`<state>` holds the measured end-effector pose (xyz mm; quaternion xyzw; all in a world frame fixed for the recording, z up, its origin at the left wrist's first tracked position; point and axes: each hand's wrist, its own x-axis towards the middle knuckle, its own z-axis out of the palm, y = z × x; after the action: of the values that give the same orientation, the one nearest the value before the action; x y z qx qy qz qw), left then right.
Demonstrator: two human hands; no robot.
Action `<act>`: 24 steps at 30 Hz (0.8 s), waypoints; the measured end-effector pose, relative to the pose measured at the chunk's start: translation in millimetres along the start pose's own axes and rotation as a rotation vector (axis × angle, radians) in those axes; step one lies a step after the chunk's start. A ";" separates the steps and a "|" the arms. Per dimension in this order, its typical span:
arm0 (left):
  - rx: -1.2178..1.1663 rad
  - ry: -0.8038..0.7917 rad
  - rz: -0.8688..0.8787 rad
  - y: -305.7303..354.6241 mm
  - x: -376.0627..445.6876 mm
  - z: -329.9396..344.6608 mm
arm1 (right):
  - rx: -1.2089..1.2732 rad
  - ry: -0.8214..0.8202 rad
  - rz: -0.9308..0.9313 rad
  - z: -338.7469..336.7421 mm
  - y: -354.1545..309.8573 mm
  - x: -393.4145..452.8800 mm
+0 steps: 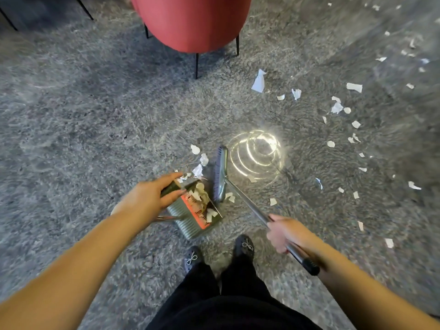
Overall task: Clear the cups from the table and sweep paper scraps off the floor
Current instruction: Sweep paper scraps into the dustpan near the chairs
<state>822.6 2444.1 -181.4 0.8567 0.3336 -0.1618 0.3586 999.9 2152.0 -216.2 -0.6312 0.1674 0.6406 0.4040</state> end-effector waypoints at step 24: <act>0.094 -0.021 -0.057 3.7 10.1 -7.7 | -0.112 0.061 0.119 26.4 31.8 76.9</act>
<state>832.8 2452.4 -179.4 0.8609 0.3462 -0.1965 0.3168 968.4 2175.1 -294.3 -0.6612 0.1807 0.6521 0.3239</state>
